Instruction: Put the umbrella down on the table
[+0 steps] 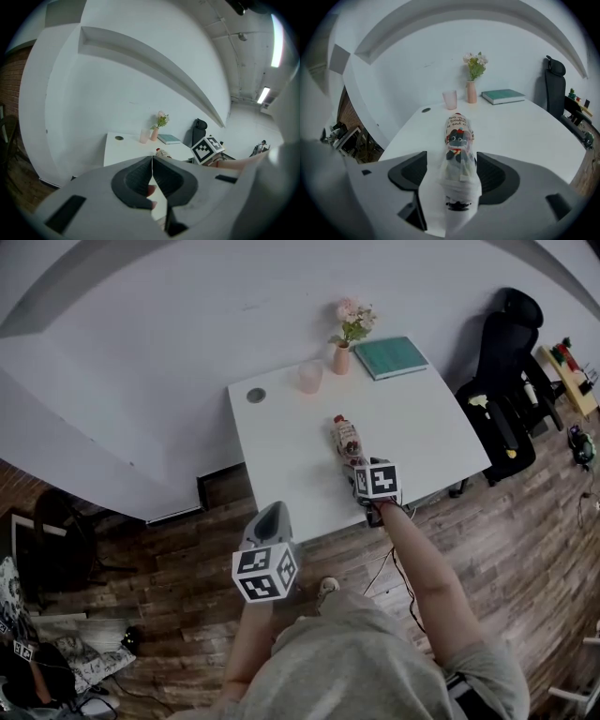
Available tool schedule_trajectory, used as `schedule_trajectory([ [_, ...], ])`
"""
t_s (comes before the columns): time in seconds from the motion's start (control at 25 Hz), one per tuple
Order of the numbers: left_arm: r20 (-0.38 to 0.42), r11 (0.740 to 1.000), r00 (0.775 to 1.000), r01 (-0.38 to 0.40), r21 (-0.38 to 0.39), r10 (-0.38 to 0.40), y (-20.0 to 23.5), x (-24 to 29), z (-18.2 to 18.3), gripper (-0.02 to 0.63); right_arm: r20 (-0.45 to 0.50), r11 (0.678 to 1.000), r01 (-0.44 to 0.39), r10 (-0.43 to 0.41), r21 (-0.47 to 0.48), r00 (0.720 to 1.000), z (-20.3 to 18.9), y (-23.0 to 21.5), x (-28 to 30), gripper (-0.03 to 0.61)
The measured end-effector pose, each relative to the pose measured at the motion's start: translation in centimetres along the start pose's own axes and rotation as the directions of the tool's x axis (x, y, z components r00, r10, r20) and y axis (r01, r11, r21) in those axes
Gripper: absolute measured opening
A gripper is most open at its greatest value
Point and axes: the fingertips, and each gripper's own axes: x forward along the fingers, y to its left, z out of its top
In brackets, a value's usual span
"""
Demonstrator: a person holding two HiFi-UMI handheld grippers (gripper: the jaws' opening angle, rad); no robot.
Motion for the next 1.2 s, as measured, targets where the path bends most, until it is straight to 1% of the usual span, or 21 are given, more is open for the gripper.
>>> schedule_trajectory([
  [0.2,0.005,1.000,1.000,0.011,0.010,-0.011,-0.2,-2.6,-0.4,0.009,0.064,1.000,-0.016,0.016,0.003,0.998,-0.7,2.3,-3.5,0.319],
  [0.32,0.011,1.000,1.000,0.016,0.013,-0.016,-0.1,-4.4,-0.7,0.008,0.101,1.000,-0.024,0.022,0.017,0.995,-1.5,4.0,-5.9,0.296],
  [0.44,0.015,1.000,1.000,0.021,0.017,-0.022,0.0,-6.3,-1.1,0.008,0.137,0.999,-0.038,0.034,0.020,0.990,-2.4,6.0,-8.2,0.256],
  [0.56,0.018,0.999,0.999,0.030,0.022,-0.030,0.1,-8.1,-1.8,0.008,0.167,0.998,-0.061,0.056,0.024,0.984,-3.6,8.0,-10.5,0.232],
  [0.64,0.020,0.999,0.999,0.036,0.024,-0.036,0.1,-9.3,-2.2,0.008,0.194,0.997,-0.067,0.061,0.025,0.979,-4.4,9.3,-12.2,0.196],
  [0.8,0.024,0.999,0.999,0.047,0.023,-0.048,0.3,-11.8,-3.4,0.008,0.241,0.997,-0.073,0.066,0.020,0.968,-6.1,11.8,-15.4,0.157],
  [1.08,0.033,0.997,0.997,0.071,0.035,-0.072,-0.6,-16.1,-5.2,0.009,0.309,0.996,-0.080,0.062,0.048,0.949,-9.5,14.5,-20.8,0.052],
  [1.2,0.033,0.996,0.996,0.080,0.042,-0.081,-1.0,-17.8,-5.8,0.009,0.330,0.996,-0.073,0.051,0.052,0.942,-10.8,15.4,-22.8,0.022],
])
